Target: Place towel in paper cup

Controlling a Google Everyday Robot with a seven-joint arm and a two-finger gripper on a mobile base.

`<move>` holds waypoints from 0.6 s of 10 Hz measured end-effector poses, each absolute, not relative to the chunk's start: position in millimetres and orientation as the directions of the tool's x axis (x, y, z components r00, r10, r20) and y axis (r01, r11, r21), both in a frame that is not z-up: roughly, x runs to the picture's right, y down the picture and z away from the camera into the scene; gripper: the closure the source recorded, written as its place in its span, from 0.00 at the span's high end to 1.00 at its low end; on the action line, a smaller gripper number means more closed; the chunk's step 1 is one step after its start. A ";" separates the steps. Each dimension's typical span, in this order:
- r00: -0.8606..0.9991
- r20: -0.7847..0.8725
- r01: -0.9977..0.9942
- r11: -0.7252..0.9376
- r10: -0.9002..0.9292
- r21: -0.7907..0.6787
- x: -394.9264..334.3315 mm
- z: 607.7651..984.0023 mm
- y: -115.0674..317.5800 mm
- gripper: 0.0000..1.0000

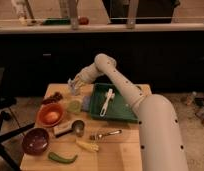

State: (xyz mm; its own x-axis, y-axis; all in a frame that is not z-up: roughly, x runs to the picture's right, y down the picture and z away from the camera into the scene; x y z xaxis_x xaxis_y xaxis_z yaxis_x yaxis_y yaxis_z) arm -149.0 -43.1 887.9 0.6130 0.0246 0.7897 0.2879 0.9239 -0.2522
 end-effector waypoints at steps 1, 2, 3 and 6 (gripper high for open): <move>0.611 0.791 0.296 0.921 0.021 -0.253 -152.6 887.7 -46.8 0.00; 0.611 0.791 0.303 0.918 0.018 -0.255 -155.2 888.6 -50.0 0.00; 0.611 0.792 0.309 0.916 0.016 -0.256 -157.3 889.6 -51.7 0.00; 0.615 0.789 0.321 0.911 0.008 -0.260 -165.1 894.1 -53.0 0.00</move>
